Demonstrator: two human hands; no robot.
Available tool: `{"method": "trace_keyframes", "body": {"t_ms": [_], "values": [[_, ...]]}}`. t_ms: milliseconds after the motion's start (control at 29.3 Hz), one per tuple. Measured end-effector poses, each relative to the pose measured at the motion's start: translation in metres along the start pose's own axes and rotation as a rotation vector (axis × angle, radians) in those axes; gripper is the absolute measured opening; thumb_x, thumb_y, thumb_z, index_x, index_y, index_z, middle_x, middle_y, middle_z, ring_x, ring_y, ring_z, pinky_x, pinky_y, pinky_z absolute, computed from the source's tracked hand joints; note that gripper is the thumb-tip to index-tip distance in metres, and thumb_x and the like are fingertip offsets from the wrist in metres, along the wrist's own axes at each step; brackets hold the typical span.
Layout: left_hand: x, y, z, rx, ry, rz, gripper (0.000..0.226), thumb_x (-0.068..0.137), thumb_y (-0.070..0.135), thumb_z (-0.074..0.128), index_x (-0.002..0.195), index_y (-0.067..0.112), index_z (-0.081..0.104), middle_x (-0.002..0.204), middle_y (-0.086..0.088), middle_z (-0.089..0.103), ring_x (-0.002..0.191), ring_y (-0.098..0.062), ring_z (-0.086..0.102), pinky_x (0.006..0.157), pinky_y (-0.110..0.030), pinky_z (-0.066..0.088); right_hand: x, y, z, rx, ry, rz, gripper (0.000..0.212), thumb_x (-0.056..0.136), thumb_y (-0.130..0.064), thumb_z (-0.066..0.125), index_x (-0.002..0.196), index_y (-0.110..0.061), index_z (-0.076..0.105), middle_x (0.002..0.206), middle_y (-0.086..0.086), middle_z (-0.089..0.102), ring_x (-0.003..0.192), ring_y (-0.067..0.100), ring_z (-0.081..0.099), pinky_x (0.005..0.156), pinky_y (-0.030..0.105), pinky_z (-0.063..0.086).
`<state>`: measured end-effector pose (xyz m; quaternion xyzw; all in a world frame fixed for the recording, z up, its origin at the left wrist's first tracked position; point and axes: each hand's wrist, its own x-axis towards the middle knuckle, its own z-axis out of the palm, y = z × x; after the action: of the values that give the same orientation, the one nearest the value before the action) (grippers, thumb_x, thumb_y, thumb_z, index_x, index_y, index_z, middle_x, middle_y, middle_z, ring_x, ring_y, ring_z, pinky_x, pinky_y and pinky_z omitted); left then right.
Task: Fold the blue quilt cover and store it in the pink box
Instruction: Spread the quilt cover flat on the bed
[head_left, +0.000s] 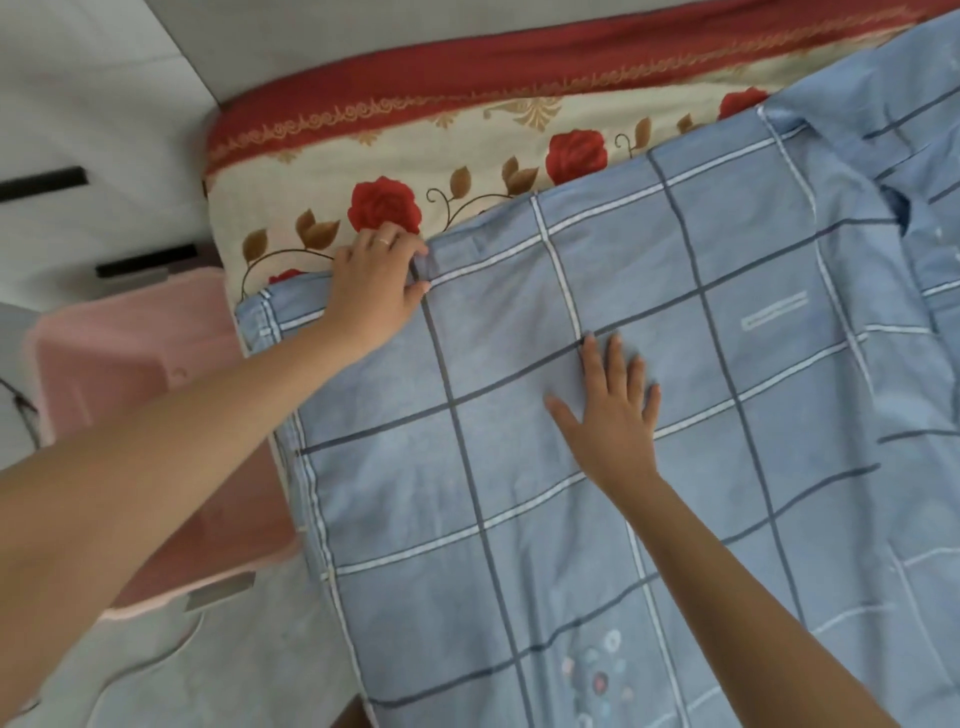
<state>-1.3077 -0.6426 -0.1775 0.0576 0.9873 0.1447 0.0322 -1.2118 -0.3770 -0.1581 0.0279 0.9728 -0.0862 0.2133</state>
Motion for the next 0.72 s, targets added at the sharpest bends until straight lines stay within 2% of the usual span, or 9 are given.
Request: {"method": "trace_keyframes", "body": {"t_ms": [68,137,239,308,376,444,581,649,718], "values": [[0.011,0.01,0.001,-0.087,-0.004,-0.067,0.036,0.087,0.026,0.063,0.119,0.013,0.053,0.12,-0.01,0.052,0.109,-0.032,0.047,0.083,-0.04,0.035,0.012,-0.007,-0.005,-0.002,-0.027,0.045,0.076,0.094,-0.057,0.038,0.151,-0.034,-0.006,0.16,0.0,-0.013,0.147,0.03,-0.008,0.116,0.052,-0.002],[0.02,0.015,0.003,-0.117,-0.002,-0.093,0.031,0.089,0.028,0.06,0.115,0.014,0.054,0.117,-0.01,0.052,0.108,-0.032,0.046,0.082,-0.04,0.034,0.027,-0.014,-0.013,-0.005,0.014,0.021,0.072,0.095,-0.053,0.041,0.152,-0.034,-0.001,0.16,0.001,-0.01,0.147,0.031,-0.005,0.117,0.051,0.0],[0.03,0.012,0.006,-0.135,0.011,-0.096,0.025,0.089,0.031,0.06,0.106,0.013,0.055,0.113,-0.009,0.051,0.106,-0.03,0.046,0.077,-0.037,0.03,0.061,-0.029,-0.032,0.014,0.184,-0.103,0.06,0.097,-0.033,0.047,0.15,-0.026,0.021,0.159,0.007,0.013,0.144,0.032,0.016,0.115,0.047,0.018],[0.033,0.012,0.007,-0.128,0.005,-0.098,0.027,0.088,0.034,0.061,0.102,0.013,0.055,0.113,-0.008,0.051,0.104,-0.029,0.047,0.076,-0.036,0.03,0.088,-0.041,-0.049,0.079,0.264,-0.225,0.051,0.093,-0.014,0.051,0.143,-0.019,0.038,0.149,0.011,0.03,0.127,0.032,0.042,0.101,0.045,0.038],[0.036,0.009,0.01,-0.089,0.012,-0.083,0.027,0.087,0.036,0.061,0.1,0.013,0.055,0.111,-0.009,0.051,0.102,-0.029,0.047,0.072,-0.036,0.03,0.118,-0.055,-0.064,0.194,0.266,-0.345,0.039,0.09,-0.002,0.05,0.128,-0.01,0.051,0.134,0.013,0.041,0.101,0.031,0.056,0.082,0.042,0.049],[0.035,0.004,0.012,-0.043,0.055,-0.022,0.025,0.089,0.034,0.059,0.098,0.011,0.055,0.106,-0.01,0.052,0.095,-0.03,0.05,0.065,-0.035,0.031,0.144,-0.066,-0.073,0.221,0.218,-0.438,0.028,0.089,0.0,0.052,0.117,-0.004,0.054,0.125,0.014,0.043,0.091,0.028,0.056,0.074,0.036,0.048],[0.026,-0.01,0.019,0.029,0.193,0.153,0.018,0.089,0.026,0.053,0.099,0.011,0.056,0.093,-0.009,0.058,0.078,-0.029,0.054,0.056,-0.033,0.029,0.185,-0.077,-0.08,0.145,0.0,-0.42,0.025,0.088,-0.009,0.063,0.111,-0.003,0.057,0.117,0.01,0.043,0.104,0.027,0.053,0.084,0.021,0.035],[0.023,-0.013,0.026,0.092,0.243,0.224,0.016,0.089,0.021,0.05,0.101,0.013,0.057,0.089,-0.007,0.059,0.075,-0.027,0.054,0.057,-0.033,0.03,0.194,-0.078,-0.083,0.07,-0.053,-0.399,0.027,0.087,-0.014,0.066,0.111,-0.005,0.058,0.121,0.012,0.046,0.108,0.027,0.051,0.088,0.023,0.034],[0.022,-0.014,0.032,0.113,0.285,0.225,0.012,0.09,0.018,0.051,0.099,0.015,0.059,0.088,-0.006,0.058,0.075,-0.026,0.053,0.058,-0.034,0.032,0.201,-0.079,-0.086,0.022,-0.086,-0.398,0.027,0.087,-0.019,0.066,0.11,-0.007,0.059,0.123,0.013,0.048,0.109,0.026,0.05,0.087,0.023,0.033]]}}
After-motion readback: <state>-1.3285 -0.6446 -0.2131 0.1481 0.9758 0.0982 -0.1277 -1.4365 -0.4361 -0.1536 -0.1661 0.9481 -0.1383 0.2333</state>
